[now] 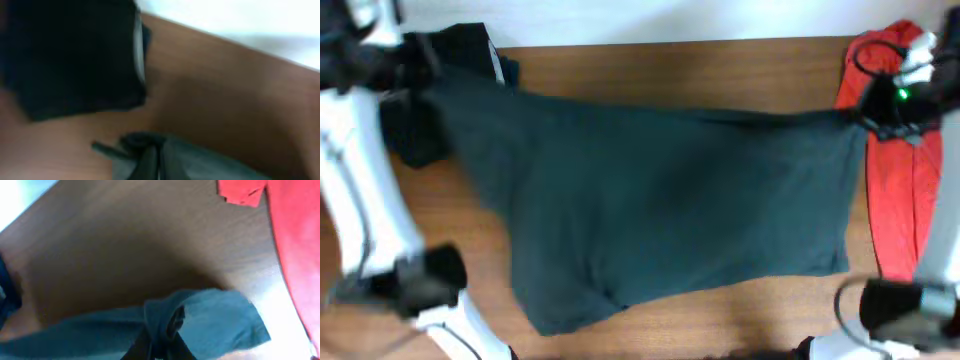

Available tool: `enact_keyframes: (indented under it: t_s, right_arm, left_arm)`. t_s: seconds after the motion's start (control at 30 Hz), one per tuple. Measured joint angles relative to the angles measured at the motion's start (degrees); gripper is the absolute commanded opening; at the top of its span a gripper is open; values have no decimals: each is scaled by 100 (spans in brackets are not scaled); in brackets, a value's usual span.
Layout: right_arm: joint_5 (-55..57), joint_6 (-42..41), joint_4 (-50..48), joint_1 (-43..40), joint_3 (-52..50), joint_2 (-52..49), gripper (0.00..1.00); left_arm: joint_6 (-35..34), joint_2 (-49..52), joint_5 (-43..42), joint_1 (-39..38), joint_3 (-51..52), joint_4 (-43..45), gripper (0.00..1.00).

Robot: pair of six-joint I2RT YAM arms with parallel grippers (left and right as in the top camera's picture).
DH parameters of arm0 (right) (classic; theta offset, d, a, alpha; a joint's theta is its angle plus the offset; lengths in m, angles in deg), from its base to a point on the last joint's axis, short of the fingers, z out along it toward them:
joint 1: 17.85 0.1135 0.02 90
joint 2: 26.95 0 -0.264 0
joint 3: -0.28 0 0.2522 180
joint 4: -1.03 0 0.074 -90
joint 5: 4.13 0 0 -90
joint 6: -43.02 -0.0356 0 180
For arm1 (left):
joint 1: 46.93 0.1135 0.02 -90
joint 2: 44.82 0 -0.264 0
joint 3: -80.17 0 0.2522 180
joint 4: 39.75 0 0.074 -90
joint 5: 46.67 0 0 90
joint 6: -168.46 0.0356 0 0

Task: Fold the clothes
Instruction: 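Lift the t-shirt with both grippers and shake it out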

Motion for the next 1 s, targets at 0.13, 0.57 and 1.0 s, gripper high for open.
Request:
enact_keyframes:
  t_s: [0.13, 0.57, 1.0]
  right_arm:
    - [-44, 42, -490, 142, -26, -811, 99]
    - [7, 275, 1233, 142, -31, 868, 99]
    - [70, 278, 697, 146, -2564, 2260, 99]
  left_arm:
    - [17, 1832, -579, -833, 79, 686, 99]
    - [103, -1648, 437, -1349, 127, -1412, 99]
    - [-1543, -4503, 420, -1342, 9569, 1088, 98]
